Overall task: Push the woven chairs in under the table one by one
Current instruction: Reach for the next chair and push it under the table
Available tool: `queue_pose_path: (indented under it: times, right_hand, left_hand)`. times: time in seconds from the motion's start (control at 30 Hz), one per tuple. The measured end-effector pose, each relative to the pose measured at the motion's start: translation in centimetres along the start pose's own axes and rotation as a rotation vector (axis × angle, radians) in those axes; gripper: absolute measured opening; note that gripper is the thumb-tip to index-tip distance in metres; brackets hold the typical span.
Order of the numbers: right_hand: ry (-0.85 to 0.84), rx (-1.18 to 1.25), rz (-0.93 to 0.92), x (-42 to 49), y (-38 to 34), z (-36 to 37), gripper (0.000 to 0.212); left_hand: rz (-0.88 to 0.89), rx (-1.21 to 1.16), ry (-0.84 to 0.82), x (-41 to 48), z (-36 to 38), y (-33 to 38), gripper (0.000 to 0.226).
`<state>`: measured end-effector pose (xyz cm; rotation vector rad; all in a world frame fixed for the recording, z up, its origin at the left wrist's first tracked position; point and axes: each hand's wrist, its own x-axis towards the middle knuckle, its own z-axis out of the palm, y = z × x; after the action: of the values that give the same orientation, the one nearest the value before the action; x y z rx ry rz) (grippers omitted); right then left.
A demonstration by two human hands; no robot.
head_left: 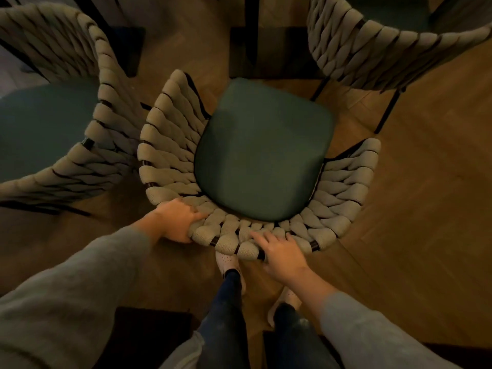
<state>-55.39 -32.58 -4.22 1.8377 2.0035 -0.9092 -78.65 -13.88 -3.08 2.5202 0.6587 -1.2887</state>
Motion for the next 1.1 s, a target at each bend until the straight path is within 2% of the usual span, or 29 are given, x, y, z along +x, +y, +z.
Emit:
queue_pose_path:
  times: [0.1,0.27,0.5,0.63,0.73,0.87,1.1]
  right_hand:
    - [0.025,0.034,0.012,0.9,-0.1,0.3,0.062]
    - [-0.012,0.055,-0.077,-0.8,1.7,1.7,0.062]
    - [-0.063,-0.033,-0.193,-0.9,4.6,0.1,0.06]
    - [-0.065,-0.114,-0.189,0.9,6.4,-2.8,0.058]
    - [-0.048,-0.144,-0.185,2.4,7.5,-5.1,0.054]
    - [-0.044,-0.227,-0.141,5.4,8.3,-7.9,0.047]
    - [-0.05,-0.328,-0.007,11.2,8.2,-12.4,0.039]
  left_hand:
    - [-0.028,-0.069,0.038,0.0,0.4,1.1,0.062]
    - [-0.071,-0.166,0.119,-1.5,2.5,4.2,0.046]
    - [-0.072,-0.264,0.196,-2.3,3.1,7.3,0.042]
    - [-0.06,-0.272,0.268,-1.6,1.6,6.4,0.049]
    - [-0.04,-0.263,0.259,-1.1,1.4,4.6,0.053]
    - [-0.117,-0.222,0.232,0.6,0.3,2.5,0.054]
    - [-0.118,-0.203,0.292,2.9,-3.5,-2.4,0.049]
